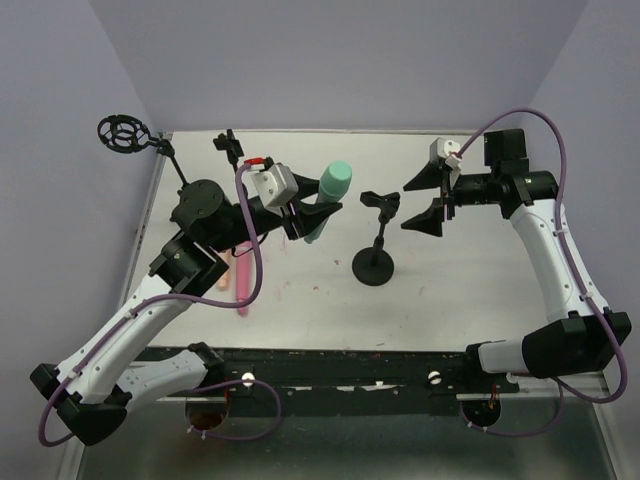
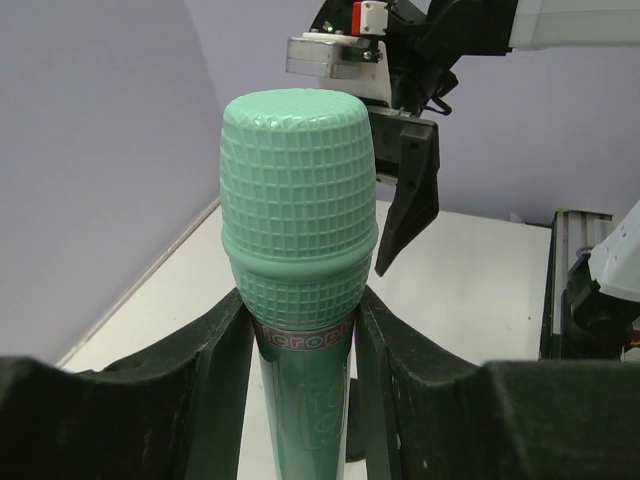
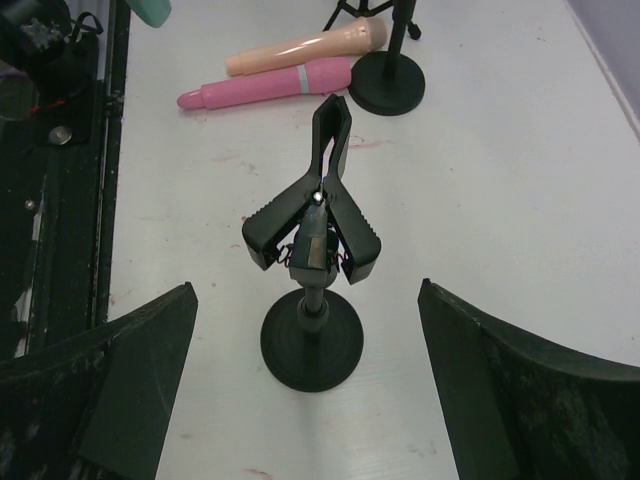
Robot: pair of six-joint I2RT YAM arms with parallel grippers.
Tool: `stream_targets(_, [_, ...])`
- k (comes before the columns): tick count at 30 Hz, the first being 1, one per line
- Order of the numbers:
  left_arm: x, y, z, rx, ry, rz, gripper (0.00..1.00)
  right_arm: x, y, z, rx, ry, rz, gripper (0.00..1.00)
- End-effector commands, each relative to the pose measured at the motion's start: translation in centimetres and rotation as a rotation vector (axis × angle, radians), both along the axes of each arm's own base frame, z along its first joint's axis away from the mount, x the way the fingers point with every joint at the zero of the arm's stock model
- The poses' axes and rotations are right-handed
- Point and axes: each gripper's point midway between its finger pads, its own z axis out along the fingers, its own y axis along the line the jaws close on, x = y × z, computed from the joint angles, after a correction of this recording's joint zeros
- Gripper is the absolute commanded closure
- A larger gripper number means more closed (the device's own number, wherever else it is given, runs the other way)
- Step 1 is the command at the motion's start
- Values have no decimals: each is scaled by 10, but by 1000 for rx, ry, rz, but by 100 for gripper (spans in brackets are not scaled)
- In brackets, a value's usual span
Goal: Attach the microphones to the stand
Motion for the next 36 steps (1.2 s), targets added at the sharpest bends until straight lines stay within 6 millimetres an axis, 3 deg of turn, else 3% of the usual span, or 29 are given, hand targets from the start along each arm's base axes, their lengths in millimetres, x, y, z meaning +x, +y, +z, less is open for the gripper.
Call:
stream_targets(1, [0, -6, 20, -54, -65, -39, 100, 6, 18, 12, 26, -11, 9, 0])
stream_targets(6, [11, -13, 13, -102, -16, -49, 100, 17, 23, 17, 68, 12, -11, 0])
stream_targets(14, [26, -17, 9, -131, 4, -44, 100, 18, 32, -1, 54, 39, -2, 2])
stream_targets(19, [34, -20, 8, -131, 13, -47, 100, 15, 37, -7, 41, 32, 9, 8])
stream_targets(24, [42, -24, 7, -141, 19, -49, 100, 17, 37, -8, 42, 31, 3, 21])
stream_targets(32, [56, -33, 10, -155, 22, -66, 100, 22, 38, -10, 44, 24, -13, 20])
stream_targets(36, [63, -38, 8, -149, 31, -69, 100, 20, 38, -7, 52, 15, -4, 38])
